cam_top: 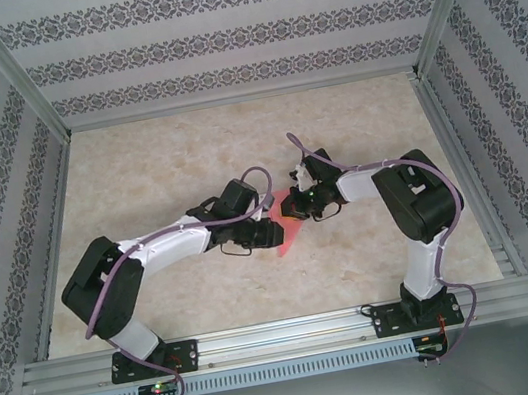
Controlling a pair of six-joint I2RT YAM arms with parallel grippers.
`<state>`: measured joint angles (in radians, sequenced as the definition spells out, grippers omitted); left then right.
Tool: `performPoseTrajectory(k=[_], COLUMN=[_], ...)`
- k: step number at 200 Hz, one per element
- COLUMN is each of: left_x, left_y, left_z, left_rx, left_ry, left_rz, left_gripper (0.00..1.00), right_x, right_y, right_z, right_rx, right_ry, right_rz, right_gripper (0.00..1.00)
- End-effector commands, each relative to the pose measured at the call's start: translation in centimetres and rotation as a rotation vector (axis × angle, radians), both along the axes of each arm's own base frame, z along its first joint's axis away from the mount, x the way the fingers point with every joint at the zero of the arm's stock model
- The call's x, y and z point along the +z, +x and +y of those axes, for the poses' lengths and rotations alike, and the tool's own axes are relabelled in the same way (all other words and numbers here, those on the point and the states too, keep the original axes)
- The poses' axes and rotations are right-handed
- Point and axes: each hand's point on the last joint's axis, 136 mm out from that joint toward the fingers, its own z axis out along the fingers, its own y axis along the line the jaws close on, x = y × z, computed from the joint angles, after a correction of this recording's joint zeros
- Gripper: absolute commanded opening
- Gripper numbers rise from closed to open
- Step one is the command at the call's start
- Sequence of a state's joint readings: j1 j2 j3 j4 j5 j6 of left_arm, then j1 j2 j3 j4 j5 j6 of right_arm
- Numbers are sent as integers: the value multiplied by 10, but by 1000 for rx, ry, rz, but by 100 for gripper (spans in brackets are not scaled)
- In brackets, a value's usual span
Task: Fold a paper plane with a square sheet of paper (pick it up from the middle)
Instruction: Fourth fold the wing at the center of the table.
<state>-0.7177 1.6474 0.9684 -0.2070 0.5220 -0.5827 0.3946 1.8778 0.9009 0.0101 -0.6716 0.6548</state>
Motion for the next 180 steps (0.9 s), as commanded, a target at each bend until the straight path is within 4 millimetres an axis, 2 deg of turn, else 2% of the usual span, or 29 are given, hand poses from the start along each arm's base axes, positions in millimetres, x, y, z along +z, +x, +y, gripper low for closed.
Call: performPoseTrajectory(k=[1, 32, 55, 101, 180], left_x=[0, -15, -29, -51, -66], left_y=[11, 15, 12, 1, -22], left_z=[5, -11, -15, -11, -10], left_rx=[25, 16, 7, -2, -10], left_ry=[32, -22, -32, -11, -9], left_rz=[-8, 42, 78, 134, 186], left_gripper=[27, 17, 12, 10, 9], right_x=[-40, -40, -40, -41, -44], right_y=[-29, -29, -29, -29, -29], right_z=[-30, -28, -28, -28, -30], right_rx=[-41, -44, -43, -44, -46], right_ry=[-145, -131, -128, -132, -145], right_rz=[131, 133, 133, 136, 144], right_gripper=[1, 1, 1, 1, 0])
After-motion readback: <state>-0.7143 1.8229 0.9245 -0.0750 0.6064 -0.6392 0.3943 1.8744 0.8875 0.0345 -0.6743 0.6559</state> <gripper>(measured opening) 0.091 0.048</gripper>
